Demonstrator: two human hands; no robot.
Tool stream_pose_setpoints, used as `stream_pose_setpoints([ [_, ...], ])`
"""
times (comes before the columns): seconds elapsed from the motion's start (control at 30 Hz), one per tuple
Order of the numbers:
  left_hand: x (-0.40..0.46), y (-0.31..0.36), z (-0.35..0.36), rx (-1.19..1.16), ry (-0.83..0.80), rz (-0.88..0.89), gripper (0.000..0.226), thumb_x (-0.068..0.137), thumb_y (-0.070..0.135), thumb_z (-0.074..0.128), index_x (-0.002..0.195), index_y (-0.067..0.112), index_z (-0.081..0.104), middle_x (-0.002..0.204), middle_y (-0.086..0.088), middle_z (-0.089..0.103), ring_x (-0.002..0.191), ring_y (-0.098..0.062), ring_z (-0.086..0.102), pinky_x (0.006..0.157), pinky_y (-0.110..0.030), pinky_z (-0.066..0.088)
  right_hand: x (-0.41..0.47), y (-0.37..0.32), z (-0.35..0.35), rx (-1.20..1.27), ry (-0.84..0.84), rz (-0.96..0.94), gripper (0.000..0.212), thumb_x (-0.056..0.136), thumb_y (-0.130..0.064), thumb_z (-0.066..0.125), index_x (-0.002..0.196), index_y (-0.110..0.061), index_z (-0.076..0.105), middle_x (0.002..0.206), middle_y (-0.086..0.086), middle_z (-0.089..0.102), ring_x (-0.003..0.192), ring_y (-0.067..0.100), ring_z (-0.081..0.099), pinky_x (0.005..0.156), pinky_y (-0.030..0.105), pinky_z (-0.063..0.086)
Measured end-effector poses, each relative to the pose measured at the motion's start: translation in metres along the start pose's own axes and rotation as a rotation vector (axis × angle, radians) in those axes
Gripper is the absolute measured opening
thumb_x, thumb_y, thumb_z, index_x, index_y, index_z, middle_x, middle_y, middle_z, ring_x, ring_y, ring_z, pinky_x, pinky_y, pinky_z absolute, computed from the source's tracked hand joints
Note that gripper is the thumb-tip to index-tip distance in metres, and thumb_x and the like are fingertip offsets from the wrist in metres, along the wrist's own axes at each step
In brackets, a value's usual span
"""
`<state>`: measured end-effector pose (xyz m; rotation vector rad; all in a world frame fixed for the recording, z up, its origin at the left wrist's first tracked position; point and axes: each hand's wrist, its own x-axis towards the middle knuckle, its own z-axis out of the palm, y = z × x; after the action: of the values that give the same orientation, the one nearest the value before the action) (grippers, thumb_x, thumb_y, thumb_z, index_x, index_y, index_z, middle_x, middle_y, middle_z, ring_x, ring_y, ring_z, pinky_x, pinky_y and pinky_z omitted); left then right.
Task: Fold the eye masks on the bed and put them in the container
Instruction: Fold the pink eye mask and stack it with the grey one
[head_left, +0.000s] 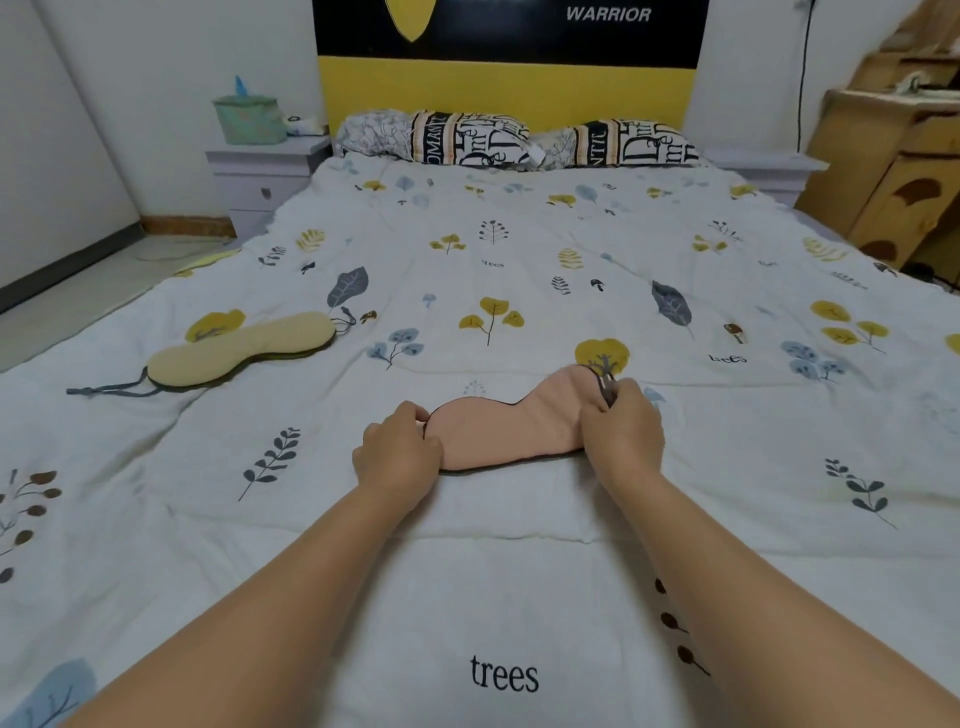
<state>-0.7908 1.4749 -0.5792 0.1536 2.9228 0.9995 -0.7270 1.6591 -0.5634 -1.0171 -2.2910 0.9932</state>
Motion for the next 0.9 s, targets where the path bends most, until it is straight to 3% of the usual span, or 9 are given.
stream_pose_setpoints([
  [0.1, -0.001, -0.003, -0.004, -0.146, -0.003, 0.0, 0.028, 0.086, 0.016, 0.049, 0.113, 0.016, 0.055, 0.087, 0.002, 0.058, 0.097, -0.025, 0.055, 0.082, -0.036, 0.043, -0.025, -0.024, 0.003, 0.123, -0.002, -0.198, 0.003, 0.088, -0.02, 0.05, 0.087, -0.017, 0.051, 0.082, -0.001, 0.058, 0.076, 0.022, 0.051, 0.066, 0.027, 0.034],
  [0.17, -0.002, -0.004, -0.01, -0.257, 0.002, 0.005, 0.023, 0.089, 0.017, 0.047, 0.108, 0.013, 0.059, 0.089, -0.001, 0.062, 0.09, -0.023, 0.056, 0.077, -0.033, 0.042, -0.042, -0.039, 0.01, 0.07, -0.054, -0.39, 0.013, 0.086, -0.018, 0.054, 0.097, -0.016, 0.059, 0.094, 0.002, 0.063, 0.086, 0.023, 0.056, 0.069, 0.028, 0.037],
  [0.33, 0.0, -0.008, -0.025, -0.529, -0.031, -0.05, 0.039, 0.097, 0.032, 0.03, 0.082, 0.013, 0.061, 0.088, -0.01, 0.069, 0.088, -0.027, 0.061, 0.091, -0.04, 0.045, -0.069, -0.044, 0.041, -0.22, -0.267, -0.764, 0.027, 0.089, -0.016, 0.05, 0.113, -0.013, 0.059, 0.111, 0.007, 0.059, 0.106, 0.025, 0.05, 0.072, 0.03, 0.035],
  [0.4, 0.003, -0.009, -0.028, -0.552, -0.076, -0.057, 0.041, 0.096, 0.042, 0.029, 0.085, 0.016, 0.058, 0.086, -0.007, 0.067, 0.089, -0.026, 0.061, 0.092, -0.04, 0.045, -0.072, -0.041, 0.048, -0.271, -0.347, -0.788, 0.028, 0.09, -0.015, 0.049, 0.116, -0.013, 0.058, 0.111, 0.008, 0.06, 0.107, 0.026, 0.05, 0.078, 0.032, 0.038],
  [0.5, 0.005, -0.015, -0.026, -0.514, -0.14, -0.021, 0.036, 0.088, 0.046, 0.049, 0.111, 0.018, 0.055, 0.097, -0.008, 0.067, 0.098, -0.025, 0.062, 0.099, -0.043, 0.045, -0.075, -0.04, 0.049, -0.176, -0.439, -0.799, 0.027, 0.083, -0.002, 0.047, 0.104, -0.009, 0.061, 0.101, 0.011, 0.066, 0.098, 0.03, 0.055, 0.08, 0.038, 0.044],
  [0.6, 0.006, -0.018, -0.02, -0.382, -0.155, 0.022, 0.013, 0.079, 0.035, 0.065, 0.09, 0.029, 0.061, 0.076, 0.003, 0.064, 0.081, -0.021, 0.061, 0.091, -0.043, 0.046, -0.073, -0.036, 0.044, -0.106, -0.428, -0.769, 0.036, 0.08, 0.003, 0.045, 0.104, -0.011, 0.067, 0.106, 0.007, 0.07, 0.102, 0.025, 0.057, 0.081, 0.03, 0.044],
  [0.67, 0.005, -0.015, -0.017, -0.292, -0.093, 0.008, 0.005, 0.08, 0.029, 0.063, 0.076, 0.028, 0.06, 0.077, 0.002, 0.065, 0.086, -0.025, 0.062, 0.088, -0.041, 0.046, -0.067, -0.034, 0.039, -0.12, -0.301, -0.737, 0.032, 0.079, 0.003, 0.048, 0.102, -0.008, 0.068, 0.107, 0.01, 0.069, 0.105, 0.027, 0.056, 0.081, 0.029, 0.04],
  [0.77, 0.006, -0.01, -0.014, -0.264, 0.024, -0.053, 0.012, 0.087, 0.021, 0.049, 0.084, 0.021, 0.06, 0.099, -0.004, 0.069, 0.099, -0.029, 0.06, 0.092, -0.042, 0.044, -0.05, -0.033, 0.033, -0.271, -0.178, -0.696, 0.036, 0.085, -0.006, 0.048, 0.12, -0.009, 0.059, 0.122, 0.009, 0.06, 0.115, 0.03, 0.048, 0.091, 0.036, 0.04],
  [0.9, 0.015, -0.011, -0.027, -0.561, 0.313, -0.264, 0.026, 0.087, 0.016, 0.044, 0.109, 0.016, 0.058, 0.12, -0.01, 0.06, 0.106, -0.03, 0.055, 0.094, -0.04, 0.044, -0.034, -0.026, 0.032, -0.542, -0.479, -0.531, 0.043, 0.096, -0.026, 0.036, 0.138, -0.019, 0.039, 0.13, 0.008, 0.05, 0.122, 0.028, 0.041, 0.096, 0.038, 0.039],
])
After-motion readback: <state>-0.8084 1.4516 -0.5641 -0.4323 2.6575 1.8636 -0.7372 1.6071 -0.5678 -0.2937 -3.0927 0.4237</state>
